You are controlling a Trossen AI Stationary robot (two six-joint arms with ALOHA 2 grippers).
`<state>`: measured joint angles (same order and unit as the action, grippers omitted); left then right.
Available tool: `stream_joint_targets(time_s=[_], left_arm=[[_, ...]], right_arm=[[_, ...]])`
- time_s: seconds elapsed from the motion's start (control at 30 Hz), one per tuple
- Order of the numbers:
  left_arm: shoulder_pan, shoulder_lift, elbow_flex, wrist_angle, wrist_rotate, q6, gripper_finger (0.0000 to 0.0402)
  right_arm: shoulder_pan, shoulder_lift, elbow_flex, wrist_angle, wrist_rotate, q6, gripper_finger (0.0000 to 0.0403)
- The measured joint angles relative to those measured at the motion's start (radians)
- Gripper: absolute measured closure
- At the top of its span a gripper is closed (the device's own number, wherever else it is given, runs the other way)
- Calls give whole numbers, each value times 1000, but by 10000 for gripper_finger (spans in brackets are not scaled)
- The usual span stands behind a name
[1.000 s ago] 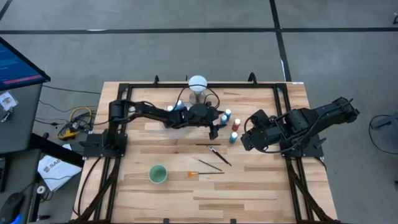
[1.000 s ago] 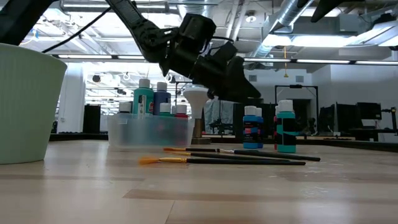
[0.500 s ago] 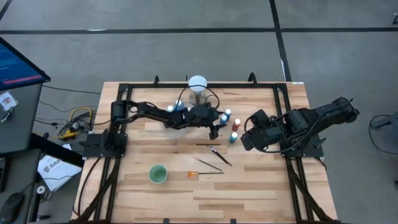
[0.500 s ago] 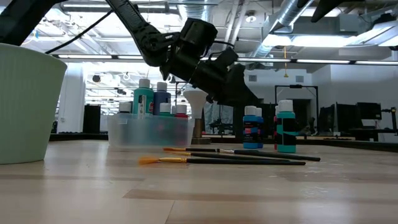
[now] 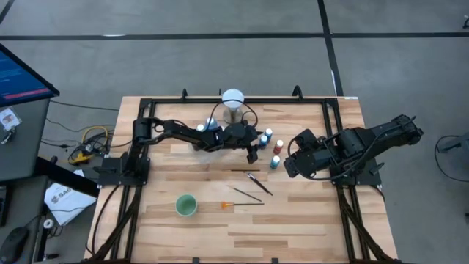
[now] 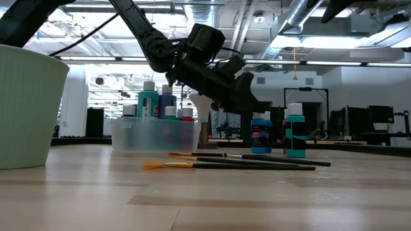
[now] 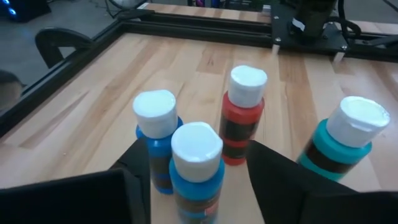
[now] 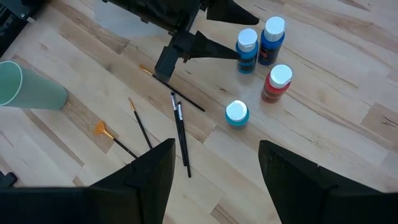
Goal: Pick & Place Paint Supplies
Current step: Put the small light blue bottle into the white bin
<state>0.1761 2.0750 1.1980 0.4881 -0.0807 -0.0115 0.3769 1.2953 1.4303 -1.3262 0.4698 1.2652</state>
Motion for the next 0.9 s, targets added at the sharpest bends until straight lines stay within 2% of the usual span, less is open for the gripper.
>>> stream_joint_targets(time_s=[0.23, 0.63, 0.77, 0.9], left_arm=[[3, 0, 0, 2, 16, -1, 292], [3, 0, 0, 6, 27, -21, 360], [6, -1, 0, 7, 60, -23, 391], [6, -2, 0, 7, 73, -24, 399]], right_arm=[[0, 0, 0, 0, 0, 0, 178], [0, 0, 0, 0, 0, 0, 178], [0, 0, 0, 0, 0, 0, 178], [0, 0, 0, 0, 0, 0, 178]])
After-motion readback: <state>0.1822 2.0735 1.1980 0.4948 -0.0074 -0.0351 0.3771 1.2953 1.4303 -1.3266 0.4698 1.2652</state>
